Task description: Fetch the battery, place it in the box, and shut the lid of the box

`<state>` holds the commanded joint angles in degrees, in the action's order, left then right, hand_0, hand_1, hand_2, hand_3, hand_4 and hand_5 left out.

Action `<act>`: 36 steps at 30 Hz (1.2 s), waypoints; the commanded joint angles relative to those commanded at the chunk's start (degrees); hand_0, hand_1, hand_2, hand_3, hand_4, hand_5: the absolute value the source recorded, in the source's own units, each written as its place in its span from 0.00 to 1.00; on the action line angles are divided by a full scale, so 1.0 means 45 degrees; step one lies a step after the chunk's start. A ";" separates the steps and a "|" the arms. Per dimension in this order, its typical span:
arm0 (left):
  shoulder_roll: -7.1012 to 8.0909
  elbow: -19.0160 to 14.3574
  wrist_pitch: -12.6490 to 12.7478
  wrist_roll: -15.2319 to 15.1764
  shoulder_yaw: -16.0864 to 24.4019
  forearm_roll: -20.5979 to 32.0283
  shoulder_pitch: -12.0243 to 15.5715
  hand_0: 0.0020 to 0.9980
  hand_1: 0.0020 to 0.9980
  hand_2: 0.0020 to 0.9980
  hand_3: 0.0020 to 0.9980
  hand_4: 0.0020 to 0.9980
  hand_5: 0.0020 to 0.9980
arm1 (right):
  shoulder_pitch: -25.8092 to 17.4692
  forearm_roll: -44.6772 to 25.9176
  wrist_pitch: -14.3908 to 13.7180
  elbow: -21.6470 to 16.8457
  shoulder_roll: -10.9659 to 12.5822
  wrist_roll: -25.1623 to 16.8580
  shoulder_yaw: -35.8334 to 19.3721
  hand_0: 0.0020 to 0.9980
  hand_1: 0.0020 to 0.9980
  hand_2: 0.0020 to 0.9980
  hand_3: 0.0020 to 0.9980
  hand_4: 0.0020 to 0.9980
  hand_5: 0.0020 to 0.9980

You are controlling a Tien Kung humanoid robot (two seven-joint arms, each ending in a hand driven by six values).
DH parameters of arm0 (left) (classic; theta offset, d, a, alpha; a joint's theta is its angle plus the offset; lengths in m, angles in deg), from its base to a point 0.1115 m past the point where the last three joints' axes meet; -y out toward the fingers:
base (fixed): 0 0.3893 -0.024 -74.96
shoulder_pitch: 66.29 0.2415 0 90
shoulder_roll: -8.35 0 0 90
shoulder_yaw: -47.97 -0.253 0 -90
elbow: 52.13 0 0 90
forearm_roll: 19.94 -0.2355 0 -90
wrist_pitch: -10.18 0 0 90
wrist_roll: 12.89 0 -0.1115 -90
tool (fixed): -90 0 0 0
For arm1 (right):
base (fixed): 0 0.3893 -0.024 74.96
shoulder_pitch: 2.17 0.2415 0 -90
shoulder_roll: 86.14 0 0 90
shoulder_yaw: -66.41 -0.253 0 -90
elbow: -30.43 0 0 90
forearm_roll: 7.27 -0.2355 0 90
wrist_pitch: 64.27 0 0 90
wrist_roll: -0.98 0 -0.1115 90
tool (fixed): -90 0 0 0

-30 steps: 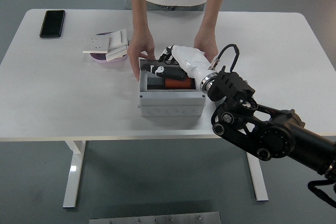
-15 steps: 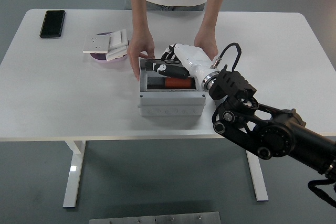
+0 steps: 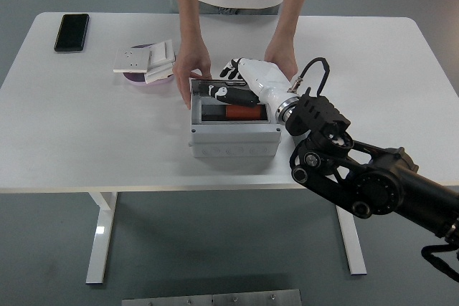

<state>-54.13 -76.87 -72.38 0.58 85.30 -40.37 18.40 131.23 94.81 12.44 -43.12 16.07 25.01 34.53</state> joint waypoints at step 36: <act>0.0082 -0.0013 0.0059 -0.0038 -0.0041 0.0120 0.0141 0.64 0.74 0.59 0.53 0.41 0.00 | -0.0040 -0.0247 0.0024 -0.0039 -0.0064 -0.0026 0.0433 0.36 0.60 0.63 0.63 0.94 1.00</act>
<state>-53.76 -76.92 -72.12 0.41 85.12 -39.83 19.03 131.05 93.71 12.55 -43.29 15.79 24.89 36.48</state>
